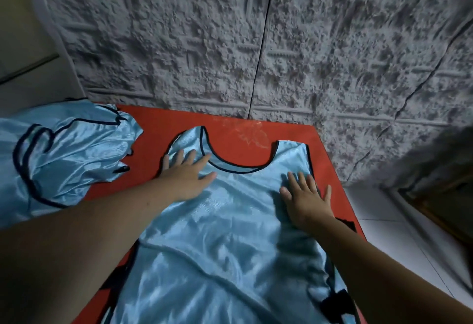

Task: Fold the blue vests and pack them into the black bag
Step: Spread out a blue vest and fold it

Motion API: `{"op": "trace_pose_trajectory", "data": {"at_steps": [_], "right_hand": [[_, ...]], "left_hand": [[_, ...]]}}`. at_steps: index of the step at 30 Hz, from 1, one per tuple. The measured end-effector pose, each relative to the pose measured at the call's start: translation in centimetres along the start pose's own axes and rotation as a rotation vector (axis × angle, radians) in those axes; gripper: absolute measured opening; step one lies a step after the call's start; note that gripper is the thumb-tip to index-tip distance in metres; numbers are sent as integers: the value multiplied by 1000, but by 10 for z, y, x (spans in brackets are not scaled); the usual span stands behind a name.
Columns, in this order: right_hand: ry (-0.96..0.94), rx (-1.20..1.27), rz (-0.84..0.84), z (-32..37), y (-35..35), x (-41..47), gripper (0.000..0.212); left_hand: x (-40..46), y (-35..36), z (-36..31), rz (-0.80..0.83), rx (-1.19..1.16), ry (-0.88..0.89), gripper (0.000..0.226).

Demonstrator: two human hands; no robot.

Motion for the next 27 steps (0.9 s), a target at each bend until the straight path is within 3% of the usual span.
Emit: {"op": "trace_pose_trajectory", "data": {"at_steps": [5,9,11,13,17,20,24,27], "right_hand": [[-43,169,-79,26,-39,-54,60],[77,228,-149,23,-61,-118,40],[137,123,-92,15,-69,-147,28],[177,-40,66,4,-75,-172,31],[241,-109,321,-18,-74,-217,37],[256,-135,335,-24,-64,-237,40],[336,-43,321,-30,-65,-247,20],[428,68,336,-38,-62,-248,27]], "left_hand": [[-73,-27,-15,-320,-203,130,50],[-158,-35,-19,-393,-127,-108,29],[-193,-41,-20,-313,-57,-205,32],[-221,-37,-16,-129,-41,-256,39],[-266,-20,-6,241,-44,-318,66],[-280,-7,-4,224,-75,-402,73],[-292,-25,-9,157,-132,-452,47],[-302,-38,-6,191,-118,-544,57]]}}
Point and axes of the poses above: each hand's wrist, its own x-axis towards the middle knuckle, its own y-axis out of the palm, z = x × y, the point moved 1 cm from there along x, towards the middle knuckle, and after that the axes turned 7 degrees about -z, right-handed, at the moved point
